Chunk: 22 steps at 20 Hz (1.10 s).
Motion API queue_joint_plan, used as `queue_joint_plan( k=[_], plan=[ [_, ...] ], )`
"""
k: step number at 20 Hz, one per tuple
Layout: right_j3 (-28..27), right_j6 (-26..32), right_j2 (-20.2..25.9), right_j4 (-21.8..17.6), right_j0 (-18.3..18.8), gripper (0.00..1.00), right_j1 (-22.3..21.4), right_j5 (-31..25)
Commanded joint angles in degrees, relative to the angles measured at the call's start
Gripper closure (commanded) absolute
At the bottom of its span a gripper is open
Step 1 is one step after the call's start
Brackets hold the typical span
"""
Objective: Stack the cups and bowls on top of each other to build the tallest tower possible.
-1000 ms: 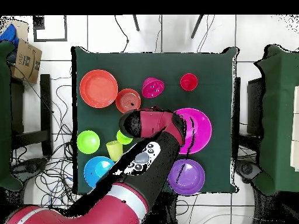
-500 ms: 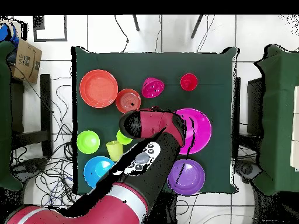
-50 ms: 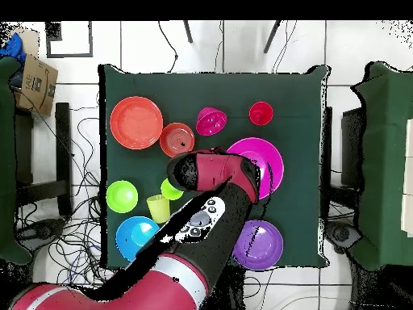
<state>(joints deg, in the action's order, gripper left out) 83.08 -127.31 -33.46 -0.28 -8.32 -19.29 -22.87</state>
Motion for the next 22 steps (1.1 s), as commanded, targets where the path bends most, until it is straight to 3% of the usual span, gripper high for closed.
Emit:
queue_joint_plan(
  k=[1, 10, 22],
  plan=[
    [1.4, -1.1, 9.4, -1.8, 1.8, 0.0, 0.7, 0.1],
    [1.4, -0.7, 11.5, -1.7, 2.7, 0.0, 0.3, 0.4],
    [6.9, 0.1, 22.1, -0.7, 7.9, 0.0, -5.5, 3.2]
  ],
)
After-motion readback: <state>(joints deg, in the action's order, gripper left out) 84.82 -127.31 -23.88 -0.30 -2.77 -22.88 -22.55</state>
